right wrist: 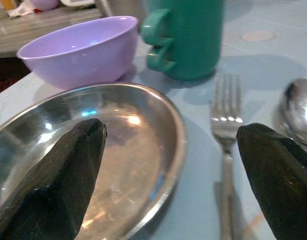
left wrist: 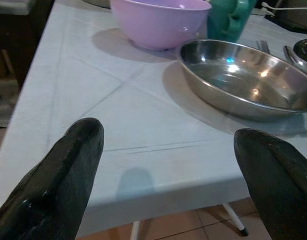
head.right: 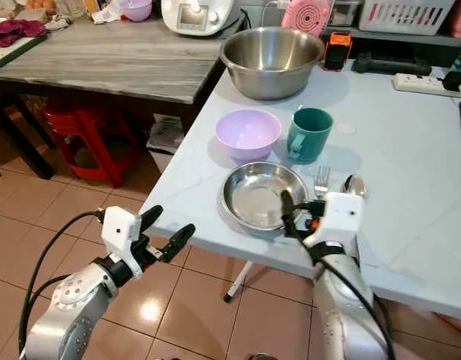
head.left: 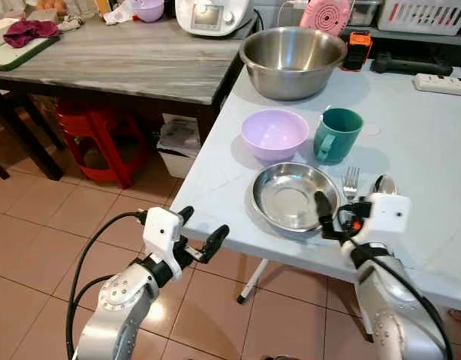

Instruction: Setting the table

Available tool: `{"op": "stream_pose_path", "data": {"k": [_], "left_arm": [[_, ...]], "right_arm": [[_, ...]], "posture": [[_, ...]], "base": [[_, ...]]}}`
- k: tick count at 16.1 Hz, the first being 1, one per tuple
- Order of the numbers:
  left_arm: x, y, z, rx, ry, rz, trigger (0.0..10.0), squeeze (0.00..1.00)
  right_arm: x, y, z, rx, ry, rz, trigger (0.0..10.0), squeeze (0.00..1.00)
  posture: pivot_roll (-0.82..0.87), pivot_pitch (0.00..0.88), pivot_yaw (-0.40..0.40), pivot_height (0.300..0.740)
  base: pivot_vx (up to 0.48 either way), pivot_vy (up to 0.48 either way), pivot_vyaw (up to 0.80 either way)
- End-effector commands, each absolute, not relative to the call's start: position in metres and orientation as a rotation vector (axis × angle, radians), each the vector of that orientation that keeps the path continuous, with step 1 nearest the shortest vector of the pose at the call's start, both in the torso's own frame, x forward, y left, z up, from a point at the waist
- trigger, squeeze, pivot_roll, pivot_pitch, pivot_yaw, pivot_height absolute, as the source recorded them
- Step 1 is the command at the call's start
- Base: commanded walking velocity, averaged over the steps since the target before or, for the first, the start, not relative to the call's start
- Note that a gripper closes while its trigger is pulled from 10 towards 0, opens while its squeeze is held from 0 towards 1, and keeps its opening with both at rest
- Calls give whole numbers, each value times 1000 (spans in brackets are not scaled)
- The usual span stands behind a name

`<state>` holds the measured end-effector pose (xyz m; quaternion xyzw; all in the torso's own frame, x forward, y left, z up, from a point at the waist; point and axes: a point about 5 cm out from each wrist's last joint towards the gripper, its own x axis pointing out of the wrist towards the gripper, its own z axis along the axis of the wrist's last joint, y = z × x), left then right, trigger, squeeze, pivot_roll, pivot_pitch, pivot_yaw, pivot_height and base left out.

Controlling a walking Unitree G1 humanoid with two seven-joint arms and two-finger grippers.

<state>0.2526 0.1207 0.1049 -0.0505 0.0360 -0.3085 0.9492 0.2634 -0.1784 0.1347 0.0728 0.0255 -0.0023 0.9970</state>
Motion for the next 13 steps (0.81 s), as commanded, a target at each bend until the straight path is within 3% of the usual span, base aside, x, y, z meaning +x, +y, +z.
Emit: {"op": "stream_pose_path", "data": {"k": [1,12,13], "left_arm": [[250,120,104,-85,75,-649,10000,0],[249,114,106,-78,70,-685,10000,0],[248,114,106,-76,70,-692,10000,0]], "right_arm": [[262,-182,135,162,59,-29,10000,0],[276,-172,134,185,124,46,10000,0],[276,-168,130,188,153,66,7529,0]], "posture": [[-175,140,56,740],[-173,142,52,740],[-172,147,53,740]], "base": [[0,0,0],[0,0,0],[0,0,0]]}}
